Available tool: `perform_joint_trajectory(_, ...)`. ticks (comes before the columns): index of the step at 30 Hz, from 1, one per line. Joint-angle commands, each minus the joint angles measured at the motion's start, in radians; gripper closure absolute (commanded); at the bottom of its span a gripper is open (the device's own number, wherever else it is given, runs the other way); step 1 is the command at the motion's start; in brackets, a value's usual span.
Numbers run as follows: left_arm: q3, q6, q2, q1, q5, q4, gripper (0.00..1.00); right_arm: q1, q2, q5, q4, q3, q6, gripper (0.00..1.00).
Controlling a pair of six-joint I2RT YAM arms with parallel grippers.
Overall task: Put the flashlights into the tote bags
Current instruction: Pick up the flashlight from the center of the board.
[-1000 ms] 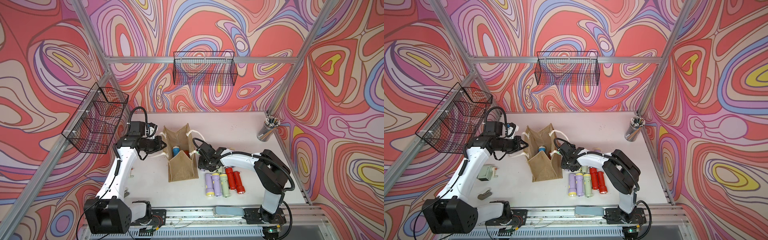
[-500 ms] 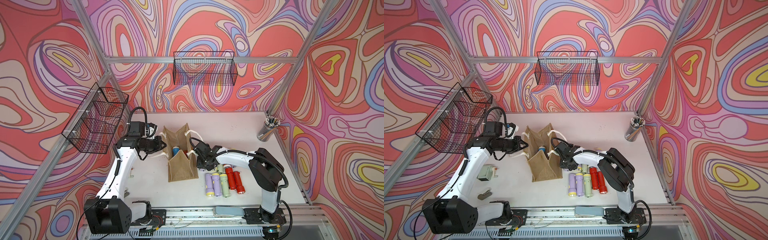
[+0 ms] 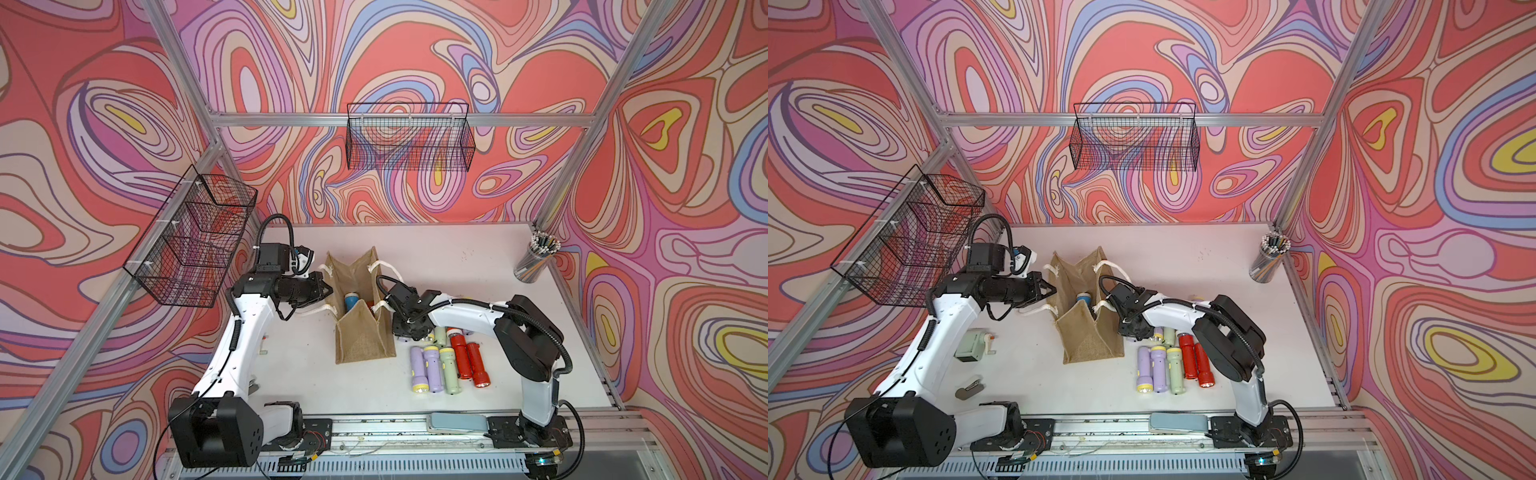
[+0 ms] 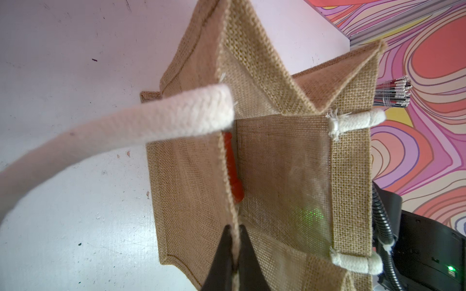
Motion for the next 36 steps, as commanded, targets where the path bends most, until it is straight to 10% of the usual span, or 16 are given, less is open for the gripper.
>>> perform_joint_trajectory(1, -0.007, -0.001, -0.016, 0.011, 0.006, 0.01, 0.91, 0.009, 0.064, 0.007, -0.071, -0.029, 0.008, 0.73)
perform_joint_trajectory(36, -0.037, 0.014, -0.002, -0.033, 0.265, 0.078, 0.95, -0.008, -0.482, 0.673, -0.435, 0.248, -0.133, 0.8)
